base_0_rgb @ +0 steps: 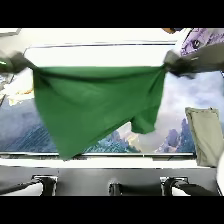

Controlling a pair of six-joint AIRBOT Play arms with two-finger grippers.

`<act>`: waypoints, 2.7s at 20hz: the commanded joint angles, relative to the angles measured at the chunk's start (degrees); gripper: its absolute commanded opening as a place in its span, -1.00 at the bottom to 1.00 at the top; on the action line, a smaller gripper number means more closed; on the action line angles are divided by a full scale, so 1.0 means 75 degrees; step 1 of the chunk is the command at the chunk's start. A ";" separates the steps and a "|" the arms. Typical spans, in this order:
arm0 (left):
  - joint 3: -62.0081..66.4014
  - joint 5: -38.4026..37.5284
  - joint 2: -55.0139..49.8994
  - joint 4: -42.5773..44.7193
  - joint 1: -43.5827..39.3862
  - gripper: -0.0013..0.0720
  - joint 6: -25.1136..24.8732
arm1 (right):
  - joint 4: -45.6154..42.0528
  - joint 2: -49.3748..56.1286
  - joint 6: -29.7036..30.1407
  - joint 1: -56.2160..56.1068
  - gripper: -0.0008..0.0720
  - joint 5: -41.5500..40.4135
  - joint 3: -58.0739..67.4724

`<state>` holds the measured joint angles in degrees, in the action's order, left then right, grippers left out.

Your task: Fold the clothes and pants, and hang the long-sleeved shirts on hangers.

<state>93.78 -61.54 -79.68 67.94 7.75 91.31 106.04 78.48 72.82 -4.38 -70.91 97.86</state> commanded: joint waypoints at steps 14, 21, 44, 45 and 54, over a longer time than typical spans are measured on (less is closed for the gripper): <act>-0.0076 -0.0501 -0.1868 -0.0149 0.0458 0.16 0.0603 | 0.0458 0.3010 0.1396 0.1253 0.17 0.0096 0.0425; -0.3582 -0.0539 0.1090 -0.0079 0.1772 0.16 0.0615 | 0.2460 0.3631 0.3328 0.2812 0.17 -0.1005 0.0079; -0.9224 -0.1314 0.3593 -0.1888 0.2194 1.00 0.0050 | 0.2993 0.4657 0.3590 0.1591 -0.90 -0.1209 0.0061; -0.9451 -0.1259 0.3587 -0.1958 0.2066 1.00 0.0050 | 0.2990 0.4596 0.3573 0.1591 -0.90 -0.1227 0.0061; -0.9772 -0.0691 0.3302 -0.2040 0.0938 1.00 0.0315 | 0.2990 0.4182 0.3392 0.1591 -0.90 -0.1367 0.0061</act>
<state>21.10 -68.18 -53.89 53.17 17.23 93.30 128.44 110.65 98.89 7.60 -80.99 98.30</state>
